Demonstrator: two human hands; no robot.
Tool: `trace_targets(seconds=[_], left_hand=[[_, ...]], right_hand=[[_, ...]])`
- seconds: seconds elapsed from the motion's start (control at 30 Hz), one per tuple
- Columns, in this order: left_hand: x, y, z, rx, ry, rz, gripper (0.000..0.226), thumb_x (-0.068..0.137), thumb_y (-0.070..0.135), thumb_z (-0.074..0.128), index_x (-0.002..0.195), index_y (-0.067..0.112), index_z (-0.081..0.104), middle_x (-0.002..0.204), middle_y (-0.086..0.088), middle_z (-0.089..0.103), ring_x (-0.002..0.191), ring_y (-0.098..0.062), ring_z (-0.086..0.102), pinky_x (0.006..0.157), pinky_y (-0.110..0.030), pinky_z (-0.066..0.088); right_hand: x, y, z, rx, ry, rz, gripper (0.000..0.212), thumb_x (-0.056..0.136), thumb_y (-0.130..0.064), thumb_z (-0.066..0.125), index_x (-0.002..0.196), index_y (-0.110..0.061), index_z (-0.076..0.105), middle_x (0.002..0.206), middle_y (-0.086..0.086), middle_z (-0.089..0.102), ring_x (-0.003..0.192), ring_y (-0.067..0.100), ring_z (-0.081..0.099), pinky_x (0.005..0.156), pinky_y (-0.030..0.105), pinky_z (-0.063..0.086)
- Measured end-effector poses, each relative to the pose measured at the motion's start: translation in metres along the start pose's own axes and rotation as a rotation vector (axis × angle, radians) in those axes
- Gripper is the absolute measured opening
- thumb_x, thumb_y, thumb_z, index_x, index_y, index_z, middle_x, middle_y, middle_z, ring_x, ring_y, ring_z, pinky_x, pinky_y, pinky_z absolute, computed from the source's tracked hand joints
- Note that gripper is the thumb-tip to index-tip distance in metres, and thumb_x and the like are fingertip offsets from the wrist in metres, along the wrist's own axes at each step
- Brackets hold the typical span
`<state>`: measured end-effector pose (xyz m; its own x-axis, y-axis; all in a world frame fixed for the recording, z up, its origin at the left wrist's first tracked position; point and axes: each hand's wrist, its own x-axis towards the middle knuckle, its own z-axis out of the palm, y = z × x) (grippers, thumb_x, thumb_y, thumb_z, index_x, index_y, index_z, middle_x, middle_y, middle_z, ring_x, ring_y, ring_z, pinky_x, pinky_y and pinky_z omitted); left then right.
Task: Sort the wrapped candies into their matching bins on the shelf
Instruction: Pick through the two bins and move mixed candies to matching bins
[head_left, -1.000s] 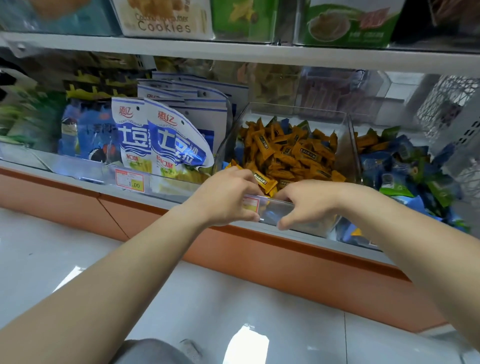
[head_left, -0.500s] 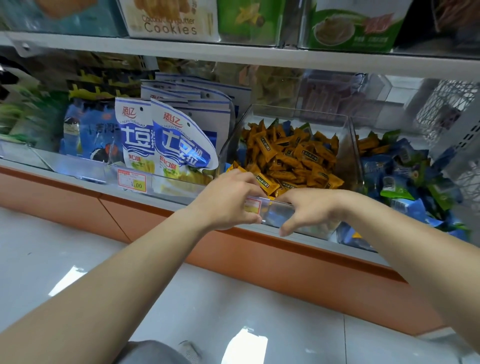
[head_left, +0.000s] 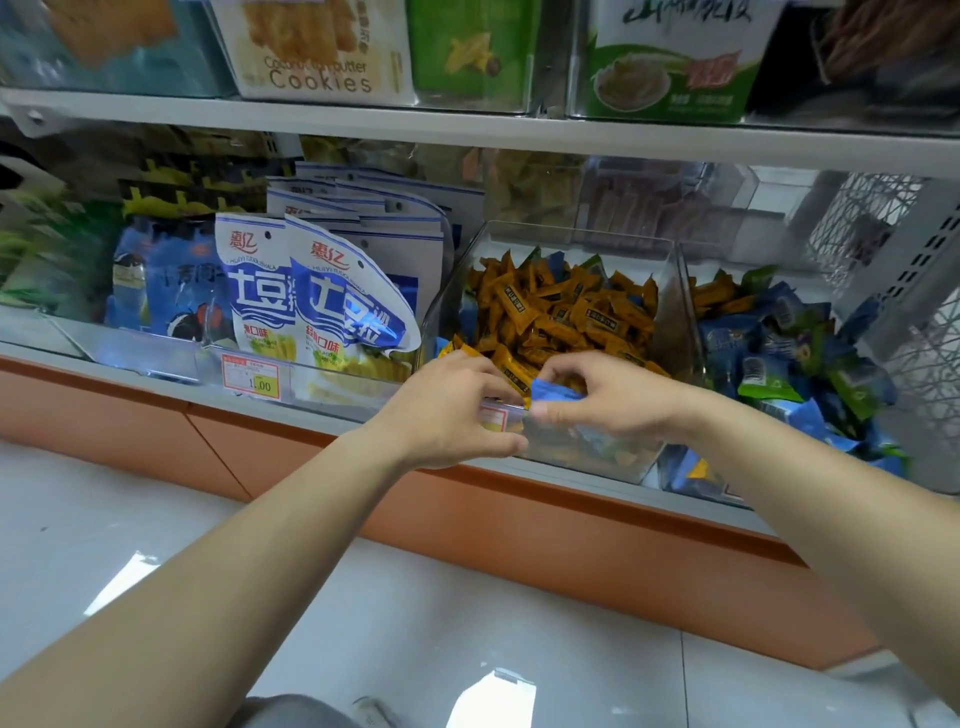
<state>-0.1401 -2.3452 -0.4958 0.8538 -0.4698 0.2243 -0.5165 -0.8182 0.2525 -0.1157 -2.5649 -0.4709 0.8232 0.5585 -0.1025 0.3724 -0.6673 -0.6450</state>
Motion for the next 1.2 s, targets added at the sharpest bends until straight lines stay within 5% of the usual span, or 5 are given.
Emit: trace_targets(seconds=[0.33, 0.53, 0.97, 1.1, 1.2], left_hand=[[0.022, 0.047, 0.005, -0.292, 0.282, -0.106, 0.11, 0.069, 0.059, 0.079, 0.155, 0.036, 0.014, 0.153, 0.008, 0.029, 0.133, -0.011, 0.041, 0.104, -0.029, 0.043], [0.044, 0.046, 0.011, -0.496, 0.408, -0.208, 0.092, 0.067, 0.045, 0.087, 0.144, 0.029, 0.041, 0.129, 0.006, 0.045, 0.111, 0.002, 0.043, 0.088, 0.003, 0.032], [0.05, 0.037, 0.003, -0.563, 0.39, -0.332, 0.074, 0.071, 0.036, 0.086, 0.135, 0.021, 0.052, 0.121, -0.001, 0.06, 0.11, -0.017, 0.058, 0.094, -0.037, 0.051], [0.053, 0.042, 0.0, -0.576, 0.417, -0.362, 0.074, 0.071, 0.035, 0.086, 0.135, 0.016, 0.054, 0.121, 0.002, 0.061, 0.111, -0.013, 0.057, 0.091, -0.026, 0.051], [0.056, 0.055, -0.008, -0.653, 0.433, -0.363, 0.072, 0.069, 0.039, 0.087, 0.131, 0.02, 0.057, 0.112, 0.014, 0.062, 0.105, -0.003, 0.058, 0.077, -0.006, 0.045]], right_hand=[[0.019, -0.018, -0.004, 0.708, 0.424, 0.144, 0.027, 0.1, -0.038, 0.053, 0.121, -0.023, 0.061, 0.111, 0.0, 0.071, 0.099, 0.014, 0.069, 0.084, 0.03, 0.056], [0.021, -0.027, -0.016, 1.099, 0.337, 0.223, 0.026, 0.098, -0.013, 0.052, 0.119, -0.011, 0.065, 0.112, 0.015, 0.072, 0.102, 0.028, 0.07, 0.083, 0.038, 0.058], [0.014, -0.031, -0.04, 0.246, 0.116, 0.141, 0.022, 0.098, -0.025, 0.051, 0.114, -0.028, 0.066, 0.107, -0.01, 0.069, 0.101, 0.007, 0.063, 0.087, 0.022, 0.049], [0.006, -0.033, -0.038, 0.085, 0.299, 0.077, 0.044, 0.094, -0.02, 0.057, 0.137, -0.024, 0.054, 0.129, -0.004, 0.063, 0.114, 0.011, 0.06, 0.097, 0.035, 0.052], [-0.012, -0.029, -0.043, 0.439, 0.323, 0.068, 0.041, 0.096, -0.016, 0.056, 0.135, -0.03, 0.055, 0.121, -0.001, 0.067, 0.102, 0.014, 0.068, 0.088, 0.038, 0.059]])
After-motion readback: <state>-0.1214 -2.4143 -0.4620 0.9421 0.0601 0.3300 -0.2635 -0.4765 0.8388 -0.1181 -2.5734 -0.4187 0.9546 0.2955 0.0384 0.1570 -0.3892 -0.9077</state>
